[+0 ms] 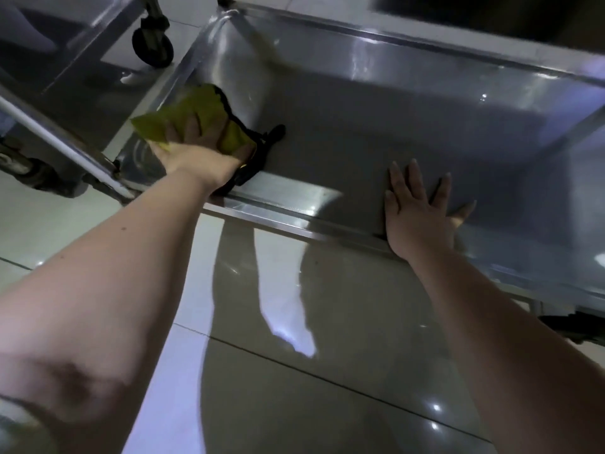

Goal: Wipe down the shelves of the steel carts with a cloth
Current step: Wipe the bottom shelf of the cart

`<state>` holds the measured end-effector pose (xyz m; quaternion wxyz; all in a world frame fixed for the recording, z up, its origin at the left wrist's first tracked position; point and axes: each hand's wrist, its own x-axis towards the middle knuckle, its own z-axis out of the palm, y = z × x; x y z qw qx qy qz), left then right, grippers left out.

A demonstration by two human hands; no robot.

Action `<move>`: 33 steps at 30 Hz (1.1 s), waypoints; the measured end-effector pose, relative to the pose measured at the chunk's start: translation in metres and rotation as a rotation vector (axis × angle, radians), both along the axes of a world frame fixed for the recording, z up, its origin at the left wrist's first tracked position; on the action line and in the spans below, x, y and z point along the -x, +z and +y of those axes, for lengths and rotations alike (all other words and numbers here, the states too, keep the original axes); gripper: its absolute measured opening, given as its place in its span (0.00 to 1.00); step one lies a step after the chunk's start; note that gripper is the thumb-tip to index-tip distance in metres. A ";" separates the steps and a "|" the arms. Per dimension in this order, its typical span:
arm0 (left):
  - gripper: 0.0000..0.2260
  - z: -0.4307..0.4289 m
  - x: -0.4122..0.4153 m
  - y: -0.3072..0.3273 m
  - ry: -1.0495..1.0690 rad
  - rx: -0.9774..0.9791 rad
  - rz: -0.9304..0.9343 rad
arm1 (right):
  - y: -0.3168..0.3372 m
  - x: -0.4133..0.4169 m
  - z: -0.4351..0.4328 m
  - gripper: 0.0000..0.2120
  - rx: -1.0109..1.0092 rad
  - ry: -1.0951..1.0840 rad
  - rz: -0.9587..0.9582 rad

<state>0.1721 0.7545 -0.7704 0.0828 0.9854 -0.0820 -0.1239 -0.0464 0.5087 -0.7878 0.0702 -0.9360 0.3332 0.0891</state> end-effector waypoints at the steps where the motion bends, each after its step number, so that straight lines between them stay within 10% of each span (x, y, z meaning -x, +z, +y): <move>1: 0.39 -0.018 0.003 -0.002 -0.060 0.020 0.007 | -0.001 0.001 0.000 0.25 -0.001 0.000 0.002; 9: 0.33 -0.210 0.097 -0.008 -0.675 0.032 -0.075 | -0.003 0.011 -0.004 0.34 -0.081 -0.181 -0.150; 33: 0.34 -0.225 0.029 -0.013 -0.766 0.093 -0.072 | -0.012 0.001 -0.076 0.30 0.032 -0.136 -0.191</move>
